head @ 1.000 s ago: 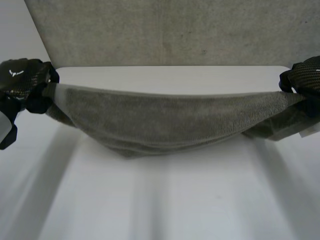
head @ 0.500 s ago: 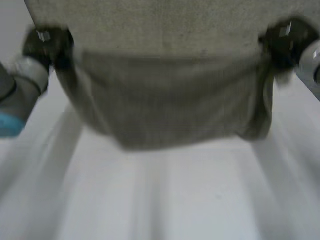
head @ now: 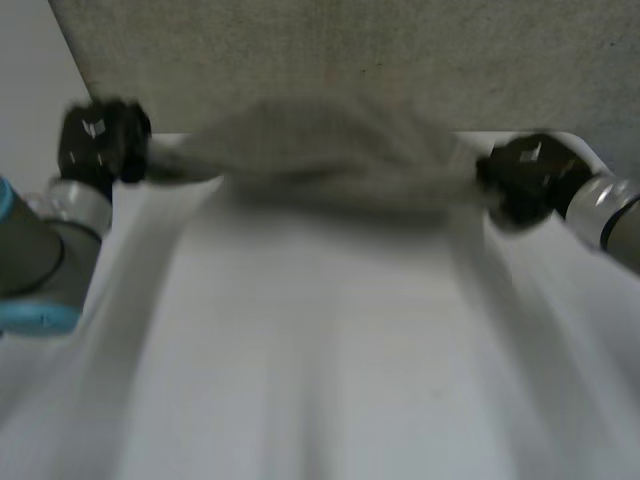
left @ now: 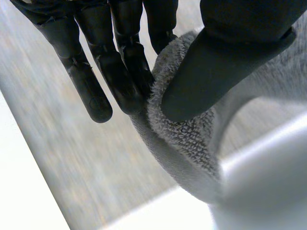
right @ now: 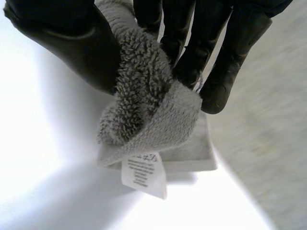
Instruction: Fold the towel.
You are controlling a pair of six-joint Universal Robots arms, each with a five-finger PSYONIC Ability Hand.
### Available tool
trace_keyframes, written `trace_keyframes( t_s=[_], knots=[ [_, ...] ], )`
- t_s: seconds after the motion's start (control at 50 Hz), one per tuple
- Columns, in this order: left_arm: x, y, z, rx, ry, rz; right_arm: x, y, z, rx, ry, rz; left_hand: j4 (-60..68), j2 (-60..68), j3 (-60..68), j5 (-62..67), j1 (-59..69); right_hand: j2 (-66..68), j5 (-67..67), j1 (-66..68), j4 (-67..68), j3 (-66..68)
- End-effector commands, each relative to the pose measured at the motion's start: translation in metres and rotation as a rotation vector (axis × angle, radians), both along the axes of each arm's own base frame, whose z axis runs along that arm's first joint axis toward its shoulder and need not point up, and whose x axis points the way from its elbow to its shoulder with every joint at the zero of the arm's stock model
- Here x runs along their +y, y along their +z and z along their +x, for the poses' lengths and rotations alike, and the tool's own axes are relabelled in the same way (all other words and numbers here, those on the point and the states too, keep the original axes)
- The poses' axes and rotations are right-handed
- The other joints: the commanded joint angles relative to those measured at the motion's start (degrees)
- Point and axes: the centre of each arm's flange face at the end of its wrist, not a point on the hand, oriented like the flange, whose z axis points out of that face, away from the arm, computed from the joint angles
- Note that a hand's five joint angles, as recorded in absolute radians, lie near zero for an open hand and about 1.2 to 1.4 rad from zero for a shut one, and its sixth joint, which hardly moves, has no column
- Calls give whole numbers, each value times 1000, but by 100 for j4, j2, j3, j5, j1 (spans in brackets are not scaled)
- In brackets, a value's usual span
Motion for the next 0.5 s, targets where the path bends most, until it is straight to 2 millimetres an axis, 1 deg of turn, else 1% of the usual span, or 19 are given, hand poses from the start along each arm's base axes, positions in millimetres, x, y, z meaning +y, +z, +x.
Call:
trace_keyframes(
  t_s=[0.02,0.04,0.06,0.1,0.16,0.18,0.2,0.22,0.24,0.26,0.28,0.3,0.34,0.38,0.4,0.42,0.44,0.5],
  knots=[
    [30,-54,8,-40,-48,164,19,-69,-1,73,22,164,1019,1034,1030,1162,1277,346,328,376,355,274],
    [33,-58,9,-44,-56,175,20,-83,-3,79,18,192,1019,1034,1030,1162,1277,346,328,376,355,274],
    [33,-58,9,-44,-56,175,20,-84,-3,79,17,192,1019,1034,1030,1162,1277,346,328,376,355,274],
    [35,-60,9,-45,-59,180,21,-96,-5,79,4,211,1019,1034,1030,1162,1277,346,328,376,355,274],
    [34,-58,10,-42,-54,176,24,-102,-6,78,1,219,1019,1034,1030,1162,1277,346,328,376,355,274],
    [34,-58,10,-42,-54,176,24,-102,-6,78,1,219,1019,1034,1030,1162,1277,346,328,376,355,274],
    [33,-57,12,-42,-50,174,25,-103,-6,75,-2,226,1019,1034,1030,1162,1277,-281,-299,-251,-272,-353],
    [33,-57,12,-42,-50,174,27,-104,-7,71,-8,236,1019,1034,1030,1162,1277,-1537,-1554,-1506,-1527,-1609],
    [33,-57,13,-41,-47,173,27,-104,-7,71,-8,236,1019,1034,1030,1162,1277,-1549,-1566,-1519,-1540,-1621],
    [33,-57,13,-41,-45,173,28,-105,-8,63,-13,246,1019,1034,1030,1162,1277,-2882,-2899,-2851,-2872,-2953],
    [33,-57,13,-41,-45,173,28,-105,-8,63,-13,246,1019,1034,1030,1162,1277,-2895,-2912,-2864,-2885,-2967],
    [33,-58,14,-41,-42,174,29,-105,-9,56,-20,255,1019,1034,1030,1162,1277,-3728,-3745,-3697,-3718,-3800],
    [33,-57,14,-41,-42,173,30,-106,-9,46,-25,263,1019,1034,1030,1162,1277,-3988,-4006,-3958,-3979,-4060],
    [33,-57,15,-41,-37,175,29,-99,-13,13,-52,262,1019,1034,1030,1162,1277,-4139,-4156,-4109,-4130,-4211],
    [32,-56,17,-40,-31,172,29,-99,-13,12,-52,262,1019,1034,1030,1162,1277,-4140,-4157,-4109,-4130,-4212],
    [32,-56,17,-40,-31,172,26,-96,-18,-4,-75,265,1019,1034,1030,1162,1277,-4140,-4157,-4109,-4130,-4212],
    [30,-55,20,-37,-22,169,24,-93,-23,-21,-101,268,1019,1034,1030,1162,1277,-4123,-4140,-4092,-4114,-4195],
    [27,-48,27,-29,-3,151,22,-90,-26,-38,-116,269,1019,1034,1030,1162,1277,-4106,-4123,-4075,-4097,-4178]
  ],
)
